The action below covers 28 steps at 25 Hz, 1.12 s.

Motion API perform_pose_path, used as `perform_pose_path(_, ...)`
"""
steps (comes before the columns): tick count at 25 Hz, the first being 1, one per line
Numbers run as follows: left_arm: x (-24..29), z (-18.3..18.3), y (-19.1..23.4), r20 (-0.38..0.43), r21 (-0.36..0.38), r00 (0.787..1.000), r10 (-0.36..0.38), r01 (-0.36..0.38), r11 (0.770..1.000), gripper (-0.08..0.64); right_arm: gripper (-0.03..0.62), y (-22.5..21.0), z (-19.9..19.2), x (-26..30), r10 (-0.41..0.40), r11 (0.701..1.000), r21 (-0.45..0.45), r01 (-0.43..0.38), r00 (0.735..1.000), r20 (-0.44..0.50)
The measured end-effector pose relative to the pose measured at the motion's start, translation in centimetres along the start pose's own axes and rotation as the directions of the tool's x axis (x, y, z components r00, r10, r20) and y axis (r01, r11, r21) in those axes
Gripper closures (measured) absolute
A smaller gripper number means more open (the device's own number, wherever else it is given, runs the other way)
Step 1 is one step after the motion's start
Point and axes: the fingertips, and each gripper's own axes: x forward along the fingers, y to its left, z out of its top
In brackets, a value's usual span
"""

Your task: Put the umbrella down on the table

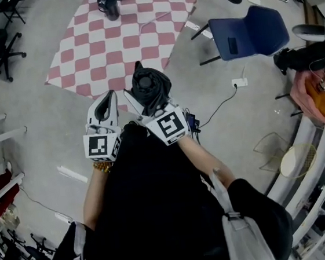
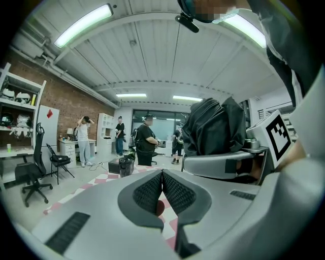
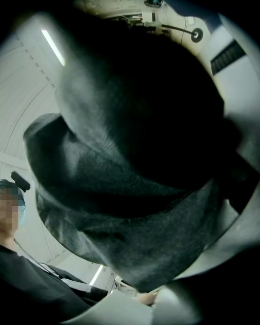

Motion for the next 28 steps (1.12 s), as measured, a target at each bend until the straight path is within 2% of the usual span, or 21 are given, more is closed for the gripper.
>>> perform_pose_path(4, 1.4, -0.6, 0.4, -0.012, -0.025, 0.999, 0.044, -0.044, 0.999, 0.546, 0.407, -2.7, -1.5, 1.1, 0.028, 0.999, 0.022, -0.028, 0.999, -0.039)
perform_pose_path(7, 2.0, -1.6, 1.0, -0.042, -0.034, 0.998, 0.055, -0.056, 0.998, 0.546, 0.407, -3.7, -3.6, 2.2, 0.079, 0.992, 0.105, -0.065, 0.988, -0.131)
perform_pose_path(10, 3.0, -2.2, 1.9, -0.051, -0.039, 0.997, 0.049, -0.051, 0.998, 0.545, 0.407, -5.4, -6.4, 4.0, 0.095, 0.987, 0.149, -0.061, 0.968, -0.232)
perform_pose_path(13, 4.1, -2.5, 3.1, -0.050, -0.037, 0.998, 0.037, -0.039, 0.999, 0.545, 0.407, -7.1, -8.9, 6.2, 0.092, 0.986, 0.162, -0.041, 0.942, -0.323)
perform_pose_path(16, 4.8, -2.3, 4.6, -0.051, -0.019, 0.998, 0.036, -0.037, 0.999, 0.545, 0.407, -8.1, -10.4, 8.1, 0.088, 0.990, 0.134, -0.038, 0.915, -0.394)
perform_pose_path(20, 5.6, -2.0, 7.2, -0.027, -0.047, 0.999, 0.042, -0.043, 0.998, 0.546, 0.407, -9.2, -11.3, 11.2, 0.093, 0.993, 0.107, -0.048, 0.879, -0.467)
perform_pose_path(24, 6.2, -2.3, 9.6, -0.034, 0.024, 0.998, 0.045, -0.044, 0.999, 0.546, 0.407, -9.9, -12.8, 15.2, 0.154, 0.980, 0.187, -0.065, 0.844, -0.514)
perform_pose_path(28, 6.9, -2.6, 11.1, -0.026, 0.014, 0.999, 0.039, -0.038, 0.999, 0.545, 0.407, -11.2, -14.9, 18.0, 0.221, 0.954, 0.297, -0.048, 0.781, -0.584)
